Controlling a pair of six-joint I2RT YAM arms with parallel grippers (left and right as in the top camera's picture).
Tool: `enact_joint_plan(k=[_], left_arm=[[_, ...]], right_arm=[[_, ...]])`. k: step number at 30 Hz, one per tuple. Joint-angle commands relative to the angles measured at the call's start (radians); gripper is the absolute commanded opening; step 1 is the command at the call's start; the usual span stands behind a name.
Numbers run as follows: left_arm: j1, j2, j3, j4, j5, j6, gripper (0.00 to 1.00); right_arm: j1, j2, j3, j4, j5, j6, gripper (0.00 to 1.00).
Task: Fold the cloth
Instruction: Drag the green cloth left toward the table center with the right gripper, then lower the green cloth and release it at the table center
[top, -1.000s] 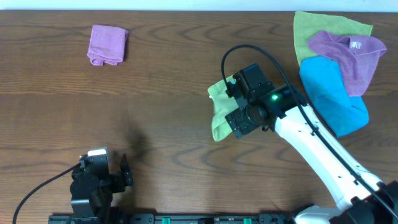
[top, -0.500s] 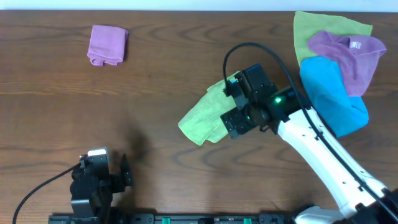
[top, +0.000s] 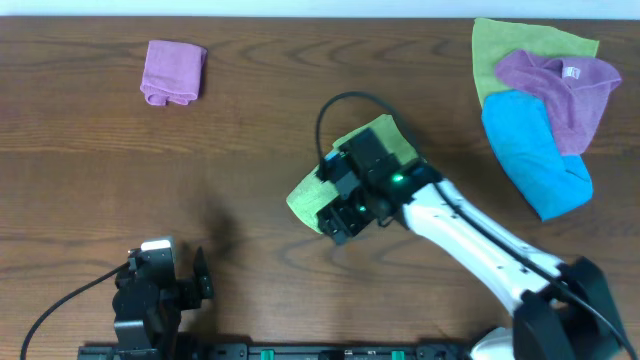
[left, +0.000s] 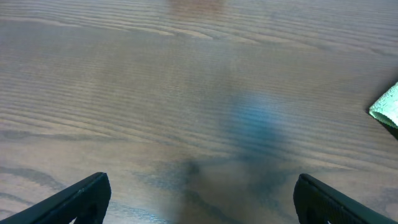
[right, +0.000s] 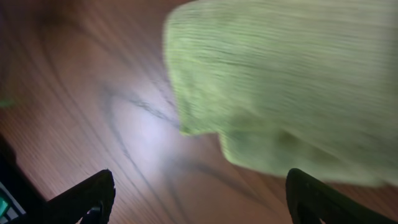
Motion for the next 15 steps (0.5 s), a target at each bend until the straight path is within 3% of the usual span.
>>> enact_joint_plan(k=[1,15], left_arm=[[-0.006,-0.006,-0.006,-0.002,-0.006,0.006,0.95],[-0.006,-0.006,-0.006,-0.002,-0.006,0.006,0.95]], right_arm=[[0.056,0.052,-0.007,0.011,-0.018,-0.014,0.87],[0.146,0.17,-0.007,0.09,0.044,-0.011,0.81]])
